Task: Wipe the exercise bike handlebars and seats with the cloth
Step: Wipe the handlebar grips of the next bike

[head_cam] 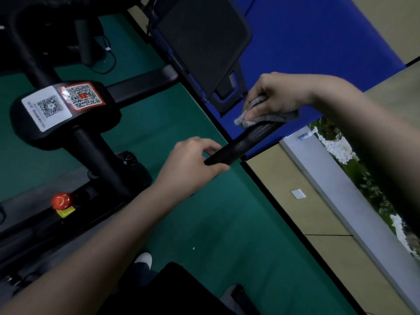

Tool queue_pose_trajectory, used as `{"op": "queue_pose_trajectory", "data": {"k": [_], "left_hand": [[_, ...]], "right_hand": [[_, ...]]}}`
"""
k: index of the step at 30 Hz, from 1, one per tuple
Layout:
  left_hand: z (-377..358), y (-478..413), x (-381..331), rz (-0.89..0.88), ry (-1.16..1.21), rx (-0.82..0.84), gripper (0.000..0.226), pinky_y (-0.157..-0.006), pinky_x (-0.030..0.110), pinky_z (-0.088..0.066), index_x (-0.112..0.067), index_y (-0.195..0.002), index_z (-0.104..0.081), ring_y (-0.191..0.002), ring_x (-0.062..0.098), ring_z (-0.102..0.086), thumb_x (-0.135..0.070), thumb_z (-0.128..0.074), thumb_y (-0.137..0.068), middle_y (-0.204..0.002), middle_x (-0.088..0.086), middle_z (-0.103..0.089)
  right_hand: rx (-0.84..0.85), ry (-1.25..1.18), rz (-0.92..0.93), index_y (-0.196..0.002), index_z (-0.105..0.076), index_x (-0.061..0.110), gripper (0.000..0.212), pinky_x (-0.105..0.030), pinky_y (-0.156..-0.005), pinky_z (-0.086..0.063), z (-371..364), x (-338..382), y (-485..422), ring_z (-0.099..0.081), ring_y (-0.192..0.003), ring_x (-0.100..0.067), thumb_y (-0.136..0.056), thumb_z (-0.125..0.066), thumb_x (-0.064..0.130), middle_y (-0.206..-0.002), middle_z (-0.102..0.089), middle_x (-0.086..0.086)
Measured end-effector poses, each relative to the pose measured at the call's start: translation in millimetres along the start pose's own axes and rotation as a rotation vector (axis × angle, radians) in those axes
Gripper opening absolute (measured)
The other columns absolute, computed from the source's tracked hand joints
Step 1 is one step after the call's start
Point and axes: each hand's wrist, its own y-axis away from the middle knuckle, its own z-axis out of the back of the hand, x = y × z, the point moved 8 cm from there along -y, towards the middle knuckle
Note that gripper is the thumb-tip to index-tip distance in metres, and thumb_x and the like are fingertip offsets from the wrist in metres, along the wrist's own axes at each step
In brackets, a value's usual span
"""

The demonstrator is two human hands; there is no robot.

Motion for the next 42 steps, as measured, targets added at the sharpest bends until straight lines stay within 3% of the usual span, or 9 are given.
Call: {"op": "queue_pose_trajectory", "data": {"k": [5, 10, 14, 19, 23, 25, 28, 32, 42], "left_hand": [[1.1, 1.0, -1.3, 0.0, -0.014, 0.0, 0.029, -0.066, 0.014, -0.033, -0.03, -0.103, -0.069, -0.077, 0.003, -0.054, -0.034, -0.077, -0.076, -0.094, -0.012, -0.059], [1.2, 2.0, -2.1, 0.012, -0.01, 0.0, 0.03, -0.067, 0.013, -0.039, -0.03, -0.103, -0.069, -0.079, 0.006, -0.057, -0.035, -0.077, -0.075, -0.094, -0.014, -0.06], [0.3, 0.8, -1.3, 0.021, -0.02, -0.007, 0.03, -0.068, 0.006, -0.037, -0.031, -0.101, -0.068, -0.079, 0.006, -0.058, -0.035, -0.078, -0.074, -0.093, -0.016, -0.061], [0.1, 1.1, -1.1, 0.029, -0.004, -0.01, 0.025, -0.067, 0.005, -0.039, -0.036, -0.095, -0.067, -0.079, 0.002, -0.056, -0.033, -0.078, -0.073, -0.087, -0.023, -0.058], [-0.6, 1.4, -0.9, 0.04, 0.021, -0.002, 0.024, -0.069, 0.008, -0.041, -0.042, -0.091, -0.063, -0.083, 0.0, -0.055, -0.033, -0.078, -0.074, -0.09, -0.022, -0.059], [-0.9, 1.7, -0.5, 0.045, 0.033, 0.0, 0.024, -0.07, 0.007, -0.041, -0.041, -0.092, -0.064, -0.085, -0.002, -0.054, -0.033, -0.078, -0.074, -0.091, -0.021, -0.06], [-1.3, 2.6, -1.2, 0.042, 0.021, 0.006, 0.025, -0.068, 0.001, -0.039, -0.039, -0.095, -0.065, -0.087, -0.003, -0.054, -0.033, -0.077, -0.075, -0.092, -0.02, -0.059], [-1.3, 2.5, -1.2, 0.031, 0.003, 0.009, 0.025, -0.069, -0.003, -0.035, -0.039, -0.096, -0.064, -0.088, -0.006, -0.052, -0.034, -0.077, -0.075, -0.093, -0.02, -0.059], [-1.1, 1.9, -5.1, -0.002, -0.067, -0.002, 0.03, -0.068, -0.004, -0.034, -0.03, -0.106, -0.067, -0.086, -0.003, -0.053, -0.032, -0.075, -0.077, -0.098, -0.014, -0.061]], "right_hand": [[-0.016, -0.243, -0.022, -0.092, -0.073, 0.02, 0.015, -0.029, -0.075, -0.054, 6.6, -22.3, 2.1, -0.069, -0.08, -0.008, -0.084, -0.069, 0.031, -0.085, -0.074, 0.005], [-0.155, -0.88, -0.014, -0.087, -0.07, 0.011, 0.021, -0.021, -0.064, -0.054, -9.6, -48.3, 12.2, -0.067, -0.073, -0.012, -0.084, -0.066, 0.032, -0.079, -0.071, 0.0], [-0.536, -1.479, 0.079, -0.076, -0.072, 0.018, 0.019, -0.023, -0.06, -0.054, -33.4, -64.5, 23.5, -0.067, -0.067, -0.012, -0.09, -0.06, 0.021, -0.074, -0.07, 0.001], [-1.159, -1.949, 0.073, -0.089, -0.065, 0.01, 0.013, -0.032, -0.071, -0.056, -61.1, -71.5, 38.3, -0.067, -0.078, -0.016, -0.095, -0.055, 0.016, -0.084, -0.069, -0.003], [-1.761, -1.908, -0.096, -0.1, -0.061, 0.007, 0.012, -0.038, -0.088, -0.052, -92.0, -57.2, 66.8, -0.063, -0.089, -0.016, -0.097, -0.052, 0.014, -0.093, -0.066, -0.004], [-1.917, -1.838, -0.242, -0.101, -0.063, 0.009, 0.014, -0.04, -0.095, -0.051, -103.8, -50.2, 75.9, -0.063, -0.097, -0.021, -0.098, -0.052, 0.016, -0.1, -0.067, -0.007], [-1.901, -1.99, -0.363, -0.11, -0.062, 0.001, 0.021, -0.046, -0.1, -0.047, -120.0, -55.5, 70.2, -0.061, -0.108, -0.026, -0.099, -0.051, 0.015, -0.116, -0.064, -0.017], [-1.544, -2.135, -0.292, -0.115, -0.06, 0.006, 0.023, -0.05, -0.105, -0.042, -126.0, -63.0, 45.0, -0.058, -0.118, -0.028, -0.098, -0.052, 0.019, -0.124, -0.062, -0.014], [-1.269, -2.239, -0.077, -0.09, -0.064, 0.011, 0.022, -0.033, -0.077, -0.054, -147.6, -37.0, 23.5, -0.062, -0.084, -0.02, -0.1, -0.045, 0.008, -0.088, -0.068, -0.006]]}}
